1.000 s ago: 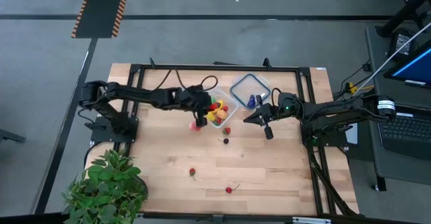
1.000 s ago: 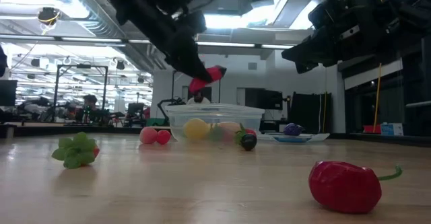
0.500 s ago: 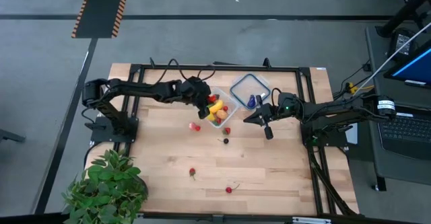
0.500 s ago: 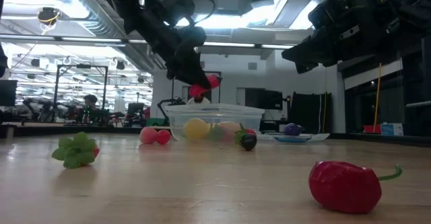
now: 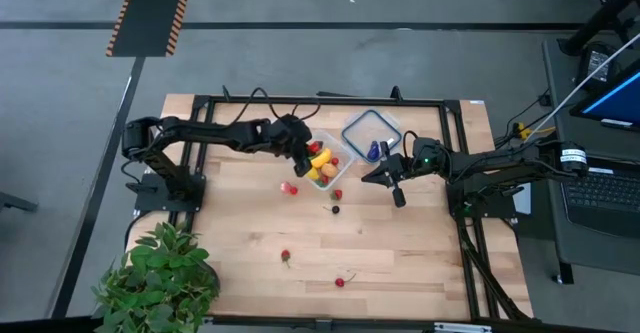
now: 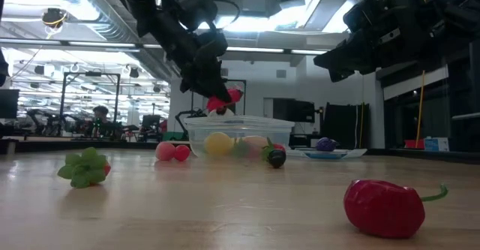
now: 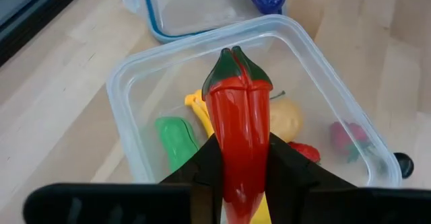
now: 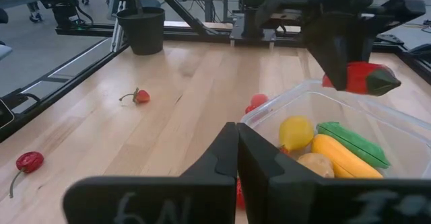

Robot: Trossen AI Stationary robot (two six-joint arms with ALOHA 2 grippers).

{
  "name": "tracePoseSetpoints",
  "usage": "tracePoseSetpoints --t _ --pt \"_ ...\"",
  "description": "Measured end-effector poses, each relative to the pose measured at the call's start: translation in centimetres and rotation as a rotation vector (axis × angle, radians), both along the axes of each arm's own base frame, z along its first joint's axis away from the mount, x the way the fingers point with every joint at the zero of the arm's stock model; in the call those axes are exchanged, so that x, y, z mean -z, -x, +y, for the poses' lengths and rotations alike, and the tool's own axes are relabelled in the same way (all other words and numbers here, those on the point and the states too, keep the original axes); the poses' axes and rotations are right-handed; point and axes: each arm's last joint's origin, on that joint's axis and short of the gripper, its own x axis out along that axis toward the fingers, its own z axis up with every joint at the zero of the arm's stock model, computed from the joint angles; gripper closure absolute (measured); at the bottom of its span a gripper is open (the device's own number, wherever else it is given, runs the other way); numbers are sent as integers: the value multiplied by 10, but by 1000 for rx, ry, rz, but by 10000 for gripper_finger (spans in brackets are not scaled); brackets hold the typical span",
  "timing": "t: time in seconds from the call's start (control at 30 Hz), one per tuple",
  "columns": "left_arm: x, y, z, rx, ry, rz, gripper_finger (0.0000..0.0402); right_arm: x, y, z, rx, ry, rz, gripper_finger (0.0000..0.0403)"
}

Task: Pick and placing Produce into tupperware
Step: Put the red chili pepper into the transparent container

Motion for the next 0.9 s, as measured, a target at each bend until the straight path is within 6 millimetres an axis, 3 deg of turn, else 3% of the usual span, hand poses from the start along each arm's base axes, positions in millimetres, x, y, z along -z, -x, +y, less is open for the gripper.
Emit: tracePoseSetpoints --t 0.23,0.4,0.5,0.73,0.9 --pt "-25 -5 3 -23 -23 50 334 0 0 0 0 0 0 398" --pt "-30 -4 3 -35 -35 95 334 0 0 0 0 -1 0 398" --pt "-27 -7 3 -44 -21 103 334 0 0 0 0 -2 0 398" --pt "3 -24 7 -26 29 219 334 -1 0 0 1 -2 -6 398" --pt "-1 -40 12 -7 26 269 334 0 0 0 1 -3 -1 398"
